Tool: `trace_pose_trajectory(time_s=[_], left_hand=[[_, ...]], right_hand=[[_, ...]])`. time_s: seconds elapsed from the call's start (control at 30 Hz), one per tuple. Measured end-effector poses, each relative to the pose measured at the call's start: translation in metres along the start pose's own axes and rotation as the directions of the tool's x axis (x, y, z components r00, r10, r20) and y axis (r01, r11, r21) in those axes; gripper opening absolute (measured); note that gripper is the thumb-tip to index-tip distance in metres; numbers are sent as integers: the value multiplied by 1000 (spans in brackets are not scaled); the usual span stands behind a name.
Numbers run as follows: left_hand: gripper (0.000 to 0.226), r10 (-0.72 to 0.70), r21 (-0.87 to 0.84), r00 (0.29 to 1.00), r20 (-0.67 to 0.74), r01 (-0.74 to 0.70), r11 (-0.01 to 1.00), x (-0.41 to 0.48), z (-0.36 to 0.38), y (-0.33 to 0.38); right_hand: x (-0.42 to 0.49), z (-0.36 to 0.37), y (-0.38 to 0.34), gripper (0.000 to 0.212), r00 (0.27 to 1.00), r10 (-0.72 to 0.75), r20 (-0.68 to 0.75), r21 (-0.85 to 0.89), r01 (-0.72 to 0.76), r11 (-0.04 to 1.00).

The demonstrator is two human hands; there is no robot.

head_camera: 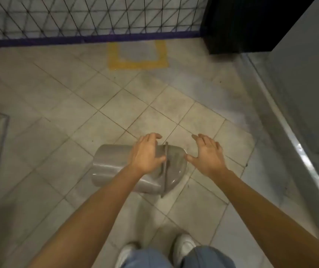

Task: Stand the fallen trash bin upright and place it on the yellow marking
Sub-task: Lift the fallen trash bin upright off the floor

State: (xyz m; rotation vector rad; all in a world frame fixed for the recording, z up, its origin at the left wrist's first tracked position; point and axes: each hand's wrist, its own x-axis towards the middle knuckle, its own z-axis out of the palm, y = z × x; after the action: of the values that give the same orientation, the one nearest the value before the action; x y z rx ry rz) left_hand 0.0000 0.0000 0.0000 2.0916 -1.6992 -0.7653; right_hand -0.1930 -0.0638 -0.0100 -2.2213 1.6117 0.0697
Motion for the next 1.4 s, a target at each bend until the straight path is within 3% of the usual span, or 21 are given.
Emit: trace_pose_trajectory(time_s=[0.1,0.4,0.67,0.83,1.1,1.23,1.4], left_hand=[[54,20,-52,1000,0,-20,998,22,42,-28],[52,0,-184,994,-113,-21,983,46,101,-49],[53,-167,-167,986,-12,162,973,51,100,-38],[44,-247,-249,968,-41,230,941,50,101,-32],[38,-289,-425,957,-21,254,869,42,92,-32],[33,-323,-474,939,-122,231,850,42,74,-33],[30,-367,-657,922,-126,199,727,46,45,-36]], right_hand=[[18,54,19,75,999,21,-34,-20,-21,1000],[45,117,35,77,999,38,-3,377,-34,926],[44,121,28,75,998,57,22,441,-61,895],[45,122,26,74,997,75,9,450,-71,890],[46,117,20,72,996,74,-57,513,-34,858],[49,100,9,68,989,57,-134,572,30,820],[56,66,-1,65,987,23,-158,634,84,768]])
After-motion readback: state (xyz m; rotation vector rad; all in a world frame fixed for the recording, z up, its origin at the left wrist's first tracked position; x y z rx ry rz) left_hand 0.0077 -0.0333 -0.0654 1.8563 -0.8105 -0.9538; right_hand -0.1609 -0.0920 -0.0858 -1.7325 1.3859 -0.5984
